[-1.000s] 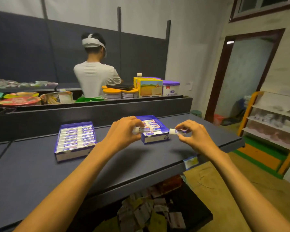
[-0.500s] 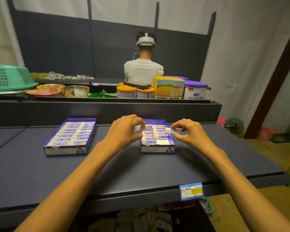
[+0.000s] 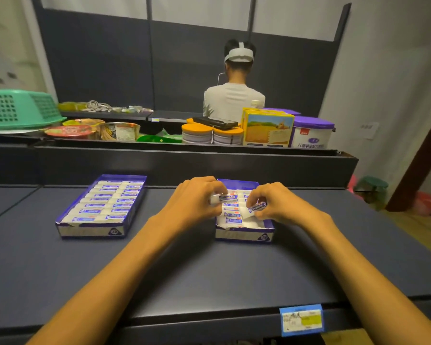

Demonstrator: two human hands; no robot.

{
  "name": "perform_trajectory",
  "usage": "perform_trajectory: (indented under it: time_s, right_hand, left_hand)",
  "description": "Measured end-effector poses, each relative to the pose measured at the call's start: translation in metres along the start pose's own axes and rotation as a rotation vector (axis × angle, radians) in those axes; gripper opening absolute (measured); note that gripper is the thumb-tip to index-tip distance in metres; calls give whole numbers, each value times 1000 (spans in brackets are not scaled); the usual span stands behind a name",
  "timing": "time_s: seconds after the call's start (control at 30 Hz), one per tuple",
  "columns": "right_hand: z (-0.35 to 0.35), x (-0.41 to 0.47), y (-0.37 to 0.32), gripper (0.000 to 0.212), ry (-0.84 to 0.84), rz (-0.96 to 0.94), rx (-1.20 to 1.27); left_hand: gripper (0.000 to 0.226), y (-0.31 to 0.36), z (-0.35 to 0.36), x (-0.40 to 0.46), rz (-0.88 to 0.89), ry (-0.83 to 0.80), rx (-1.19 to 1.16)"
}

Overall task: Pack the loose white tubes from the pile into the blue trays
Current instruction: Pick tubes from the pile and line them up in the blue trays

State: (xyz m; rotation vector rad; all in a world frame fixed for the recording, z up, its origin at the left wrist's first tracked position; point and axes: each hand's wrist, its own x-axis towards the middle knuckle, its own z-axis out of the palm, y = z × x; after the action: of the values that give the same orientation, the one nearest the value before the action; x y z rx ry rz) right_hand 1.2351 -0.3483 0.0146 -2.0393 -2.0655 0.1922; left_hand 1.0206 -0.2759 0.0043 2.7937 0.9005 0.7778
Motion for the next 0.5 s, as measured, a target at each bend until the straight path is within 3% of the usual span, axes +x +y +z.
perform_trajectory:
  time_s: [0.5]
  right_hand:
    - [4, 0, 5, 27, -53, -62, -26]
  left_hand:
    - [34, 10, 5, -7, -40, -9, 10]
